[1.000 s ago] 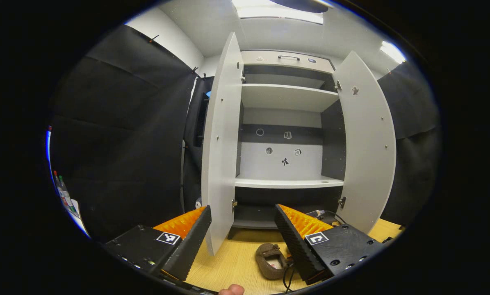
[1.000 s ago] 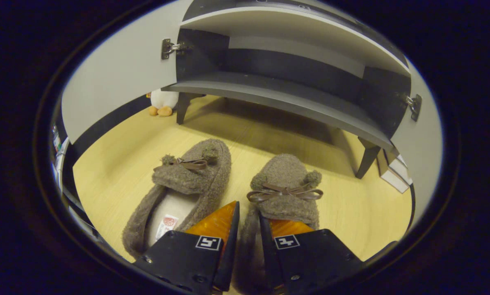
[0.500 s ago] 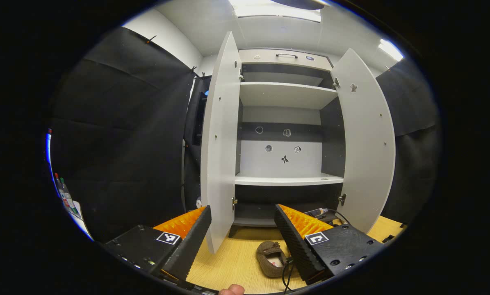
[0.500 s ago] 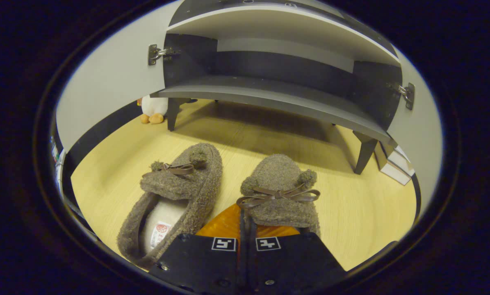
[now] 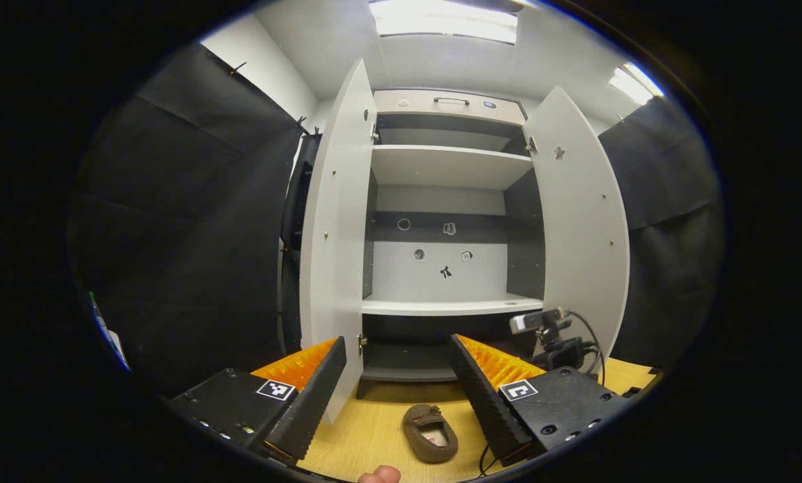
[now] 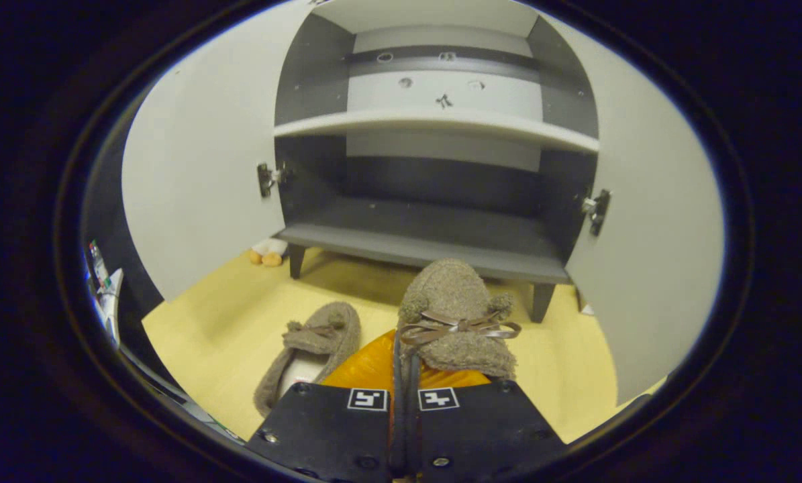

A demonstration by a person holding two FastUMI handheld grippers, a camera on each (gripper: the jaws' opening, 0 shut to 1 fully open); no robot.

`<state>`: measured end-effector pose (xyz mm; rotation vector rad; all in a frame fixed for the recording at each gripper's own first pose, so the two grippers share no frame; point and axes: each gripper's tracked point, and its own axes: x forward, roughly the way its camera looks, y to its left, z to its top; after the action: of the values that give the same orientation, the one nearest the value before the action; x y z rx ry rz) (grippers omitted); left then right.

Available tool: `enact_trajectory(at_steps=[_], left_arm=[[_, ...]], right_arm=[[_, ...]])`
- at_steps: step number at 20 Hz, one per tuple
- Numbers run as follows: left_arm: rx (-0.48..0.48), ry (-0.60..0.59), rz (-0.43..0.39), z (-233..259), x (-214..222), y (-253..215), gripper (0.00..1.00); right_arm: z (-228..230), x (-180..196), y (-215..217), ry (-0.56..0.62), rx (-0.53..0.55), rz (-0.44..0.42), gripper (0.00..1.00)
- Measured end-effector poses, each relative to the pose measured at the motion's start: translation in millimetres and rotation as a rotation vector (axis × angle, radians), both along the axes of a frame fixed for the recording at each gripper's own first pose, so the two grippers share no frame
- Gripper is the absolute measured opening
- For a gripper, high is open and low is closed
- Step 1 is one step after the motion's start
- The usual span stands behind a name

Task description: Grab one shoe with the right hand and put it into the shoe cabinet, grab the other shoe with the left hand and put it into the shoe cabinet; then close the right door with the right hand and the left door with the left hand.

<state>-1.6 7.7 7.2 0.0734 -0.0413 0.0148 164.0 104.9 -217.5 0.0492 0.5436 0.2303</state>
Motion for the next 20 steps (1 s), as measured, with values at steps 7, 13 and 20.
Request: enact_trajectory(at_steps=[7, 13, 20], left_arm=[[-0.018, -0.005, -0.034, -7, 4, -4, 0.95], [0.0, -0.003, -0.026, -5, 2, -2, 0.95], [0.017, 0.01, 0.032, -14, 7, 9, 0.95]], right_arm=[[178, 58, -24, -0.206, 0.0, 0.001, 0.04], [233, 194, -35, -0.197, -0.102, -0.068, 0.04], [194, 294, -25, 0.009, -0.171, -0.106, 0.04]])
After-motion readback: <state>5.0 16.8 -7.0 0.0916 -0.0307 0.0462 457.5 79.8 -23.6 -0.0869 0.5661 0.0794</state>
